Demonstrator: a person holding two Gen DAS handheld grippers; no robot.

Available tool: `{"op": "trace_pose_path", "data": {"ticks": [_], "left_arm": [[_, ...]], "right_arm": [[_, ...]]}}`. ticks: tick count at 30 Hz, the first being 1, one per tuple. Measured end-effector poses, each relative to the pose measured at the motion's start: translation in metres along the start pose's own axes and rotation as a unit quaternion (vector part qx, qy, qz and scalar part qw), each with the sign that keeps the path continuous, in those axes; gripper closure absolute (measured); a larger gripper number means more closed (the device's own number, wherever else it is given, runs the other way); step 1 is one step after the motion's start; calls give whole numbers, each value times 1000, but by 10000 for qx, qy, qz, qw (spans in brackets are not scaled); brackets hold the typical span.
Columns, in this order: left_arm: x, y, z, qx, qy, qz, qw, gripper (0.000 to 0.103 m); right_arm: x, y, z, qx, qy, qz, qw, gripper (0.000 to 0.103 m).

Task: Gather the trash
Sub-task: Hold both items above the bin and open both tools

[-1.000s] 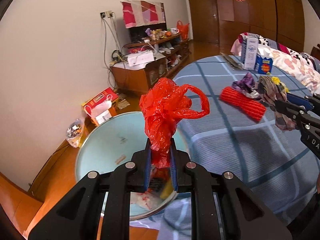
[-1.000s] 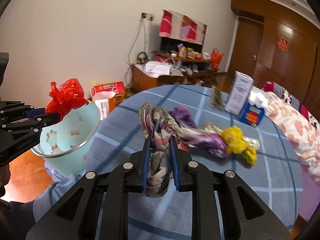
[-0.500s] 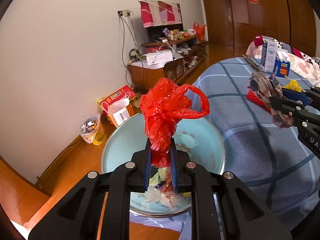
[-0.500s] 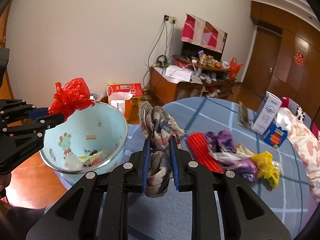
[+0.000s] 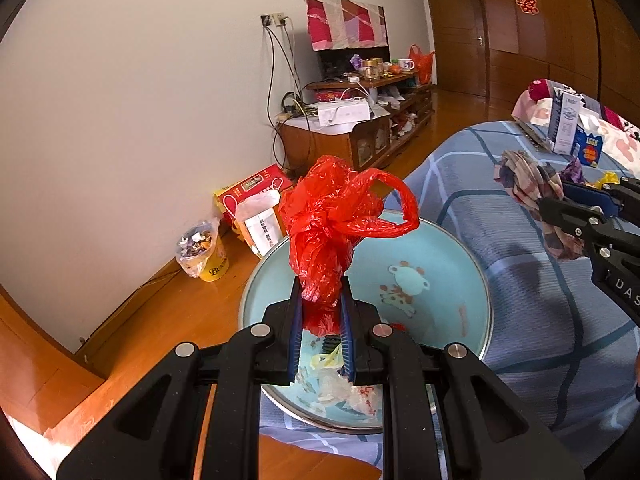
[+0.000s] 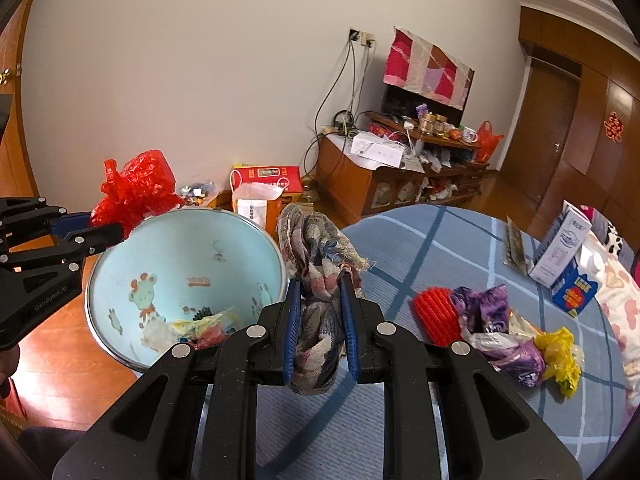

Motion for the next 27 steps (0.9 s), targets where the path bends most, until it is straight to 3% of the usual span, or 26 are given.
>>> {"op": "trace_pose_path", "data": {"ticks": [27], "left_arm": [[4, 4, -17, -119, -169, -89, 9997, 87]], "right_arm": [[-13, 11, -21, -150, -212, -36, 9997, 83]]}}
Point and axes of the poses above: each gripper's, at about its wrist camera, not at the fingertips, and y roughly the way its jaws point, z to its right, x to its underside, the point moved 2 cm from there along y, roughly the way its jaws point, and after that the axes turned 2 degrees about -x, right-handed, at the moved point
